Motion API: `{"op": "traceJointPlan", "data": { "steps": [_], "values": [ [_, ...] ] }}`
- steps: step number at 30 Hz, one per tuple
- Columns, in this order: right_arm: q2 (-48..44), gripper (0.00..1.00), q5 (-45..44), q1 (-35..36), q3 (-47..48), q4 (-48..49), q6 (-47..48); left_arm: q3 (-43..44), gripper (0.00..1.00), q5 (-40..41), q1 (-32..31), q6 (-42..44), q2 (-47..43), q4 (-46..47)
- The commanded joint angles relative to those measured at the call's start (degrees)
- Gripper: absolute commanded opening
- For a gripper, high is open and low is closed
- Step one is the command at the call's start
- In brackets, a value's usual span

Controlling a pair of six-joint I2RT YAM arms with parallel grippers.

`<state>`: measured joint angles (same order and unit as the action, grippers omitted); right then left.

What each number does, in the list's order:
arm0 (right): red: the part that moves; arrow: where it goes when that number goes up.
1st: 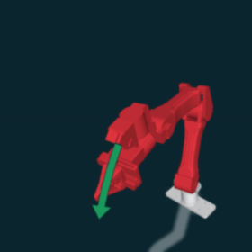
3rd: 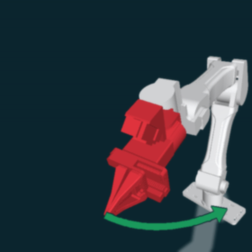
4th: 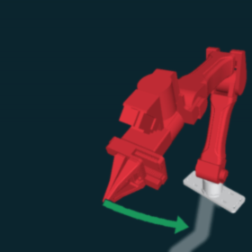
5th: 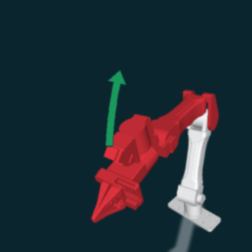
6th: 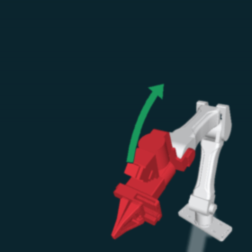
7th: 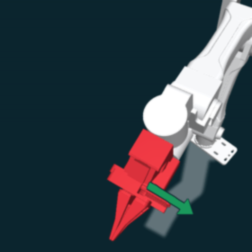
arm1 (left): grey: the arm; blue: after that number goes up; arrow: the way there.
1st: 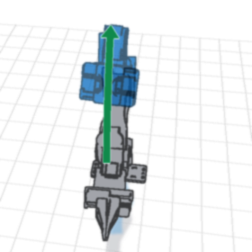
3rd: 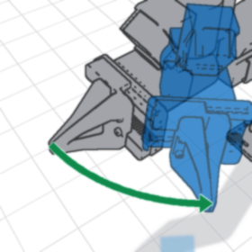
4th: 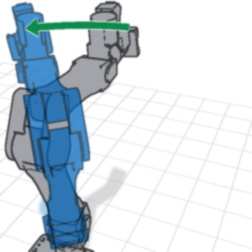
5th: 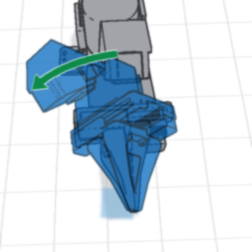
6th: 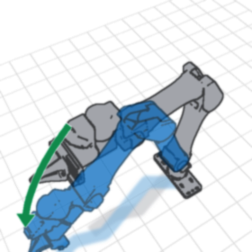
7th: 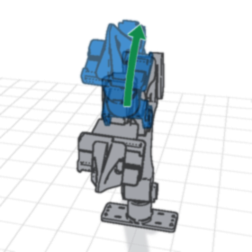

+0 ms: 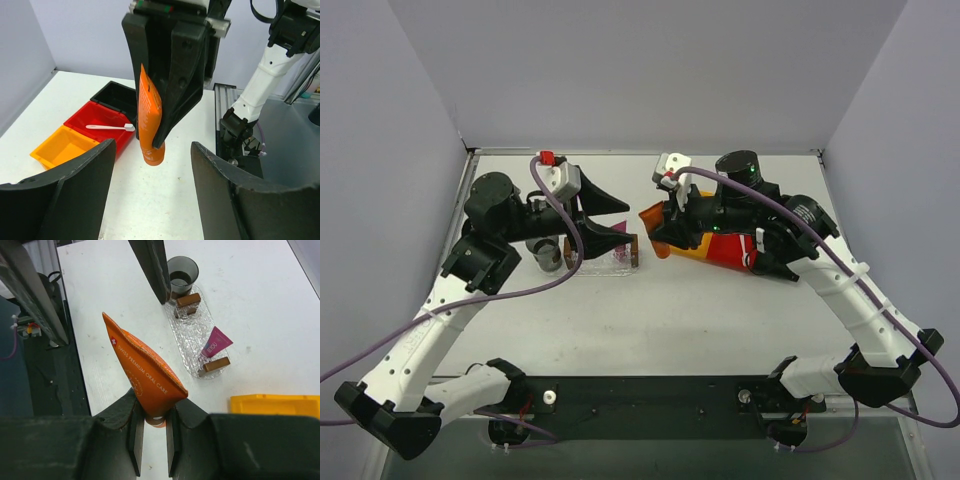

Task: Prepare toiletry sets of a toothbrush and toothpaste on the tray

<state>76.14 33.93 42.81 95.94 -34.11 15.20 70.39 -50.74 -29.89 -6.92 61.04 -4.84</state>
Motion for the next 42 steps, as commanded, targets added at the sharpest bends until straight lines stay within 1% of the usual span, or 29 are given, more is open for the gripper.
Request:
{"op": "traceJointPlan", "data": {
  "steps": [1, 7, 14, 16, 23, 29, 38, 42],
  "values": [
    [-0.9, 0.00, -4.0, 0.6, 0.1, 1.5, 1.4, 3.8, 0.72, 3.1, 0.3, -1.8, 0.5, -0.8],
    [0.8, 0.00, -8.6, 2.5, 1.1, 1.8, 1.5, 2.6, 0.72, 3.5, 0.2, -6.6, 2.4, 6.1],
    [2.5, 0.00, -10.4, 3.9, 1.9, 2.0, 1.8, 2.7, 0.72, 5.3, -0.1, -7.1, 3.2, 7.1],
    [3.0, 0.00, -10.6, 4.1, 1.9, 2.1, 1.9, 2.5, 0.71, 6.1, -0.3, -7.2, 3.5, 7.2],
    [3.8, 0.00, -11.4, 5.3, 2.7, 2.1, 2.0, 0.1, 0.62, 6.9, -0.8, -7.8, 3.8, 8.9],
    [4.4, 0.00, -12.4, 6.0, 3.4, 2.0, 2.4, -1.7, 0.57, 7.6, -1.0, -7.4, 4.1, 9.7],
    [4.8, 0.00, -13.8, 6.9, 3.5, 2.1, 2.7, -2.0, 0.49, 7.9, -1.6, -7.7, 4.7, 10.4],
    [5.1, 0.00, -14.4, 7.4, 3.8, 2.0, 2.9, -2.7, 0.42, 7.7, -1.8, -7.8, 5.1, 11.1]
  ]
}}
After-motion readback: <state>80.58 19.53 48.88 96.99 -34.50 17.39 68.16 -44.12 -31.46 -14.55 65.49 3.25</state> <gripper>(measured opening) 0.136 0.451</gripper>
